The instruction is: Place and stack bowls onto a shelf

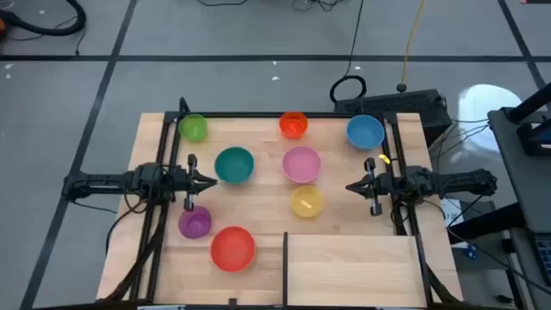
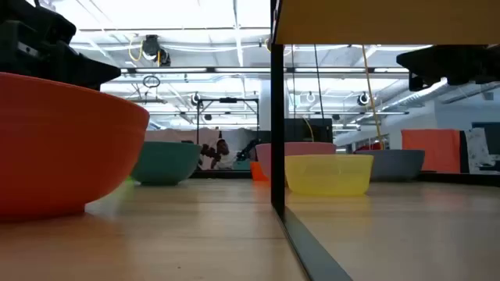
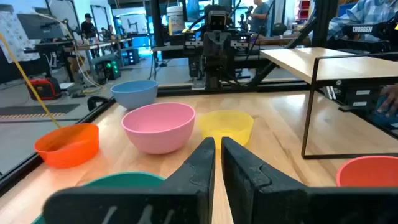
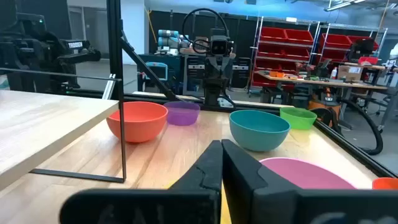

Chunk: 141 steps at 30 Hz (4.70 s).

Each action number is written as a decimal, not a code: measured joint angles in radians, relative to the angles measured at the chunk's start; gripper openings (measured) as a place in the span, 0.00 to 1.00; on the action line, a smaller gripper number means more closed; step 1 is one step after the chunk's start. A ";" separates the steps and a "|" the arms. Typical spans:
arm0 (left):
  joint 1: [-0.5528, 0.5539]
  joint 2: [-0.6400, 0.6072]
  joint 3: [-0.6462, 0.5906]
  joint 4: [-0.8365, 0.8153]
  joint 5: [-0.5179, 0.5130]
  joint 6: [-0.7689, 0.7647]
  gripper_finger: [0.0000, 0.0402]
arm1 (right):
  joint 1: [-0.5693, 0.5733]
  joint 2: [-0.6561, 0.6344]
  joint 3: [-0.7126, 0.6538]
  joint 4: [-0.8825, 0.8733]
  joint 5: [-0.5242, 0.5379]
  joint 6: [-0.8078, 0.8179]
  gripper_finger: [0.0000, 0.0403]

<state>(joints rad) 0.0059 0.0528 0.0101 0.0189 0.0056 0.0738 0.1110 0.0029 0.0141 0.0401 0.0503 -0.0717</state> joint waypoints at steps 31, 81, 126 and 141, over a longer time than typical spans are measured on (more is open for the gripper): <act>0.000 0.000 0.000 0.000 0.000 0.000 0.09 | 0.000 0.000 0.000 0.000 0.000 0.000 0.00; 0.000 0.000 0.000 0.000 0.000 0.000 0.09 | 0.000 0.000 0.000 0.001 0.000 -0.083 0.00; 0.000 0.000 0.000 0.021 -0.006 0.000 0.09 | -0.007 0.726 0.948 -0.450 0.368 0.215 0.00; 0.000 0.000 0.000 0.029 -0.006 0.000 0.09 | -0.303 1.060 1.369 -1.008 0.447 0.336 0.00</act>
<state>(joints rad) 0.0059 0.0525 0.0097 0.0482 -0.0006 0.0736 -0.1919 1.0625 1.3829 -0.9676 0.4970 0.2640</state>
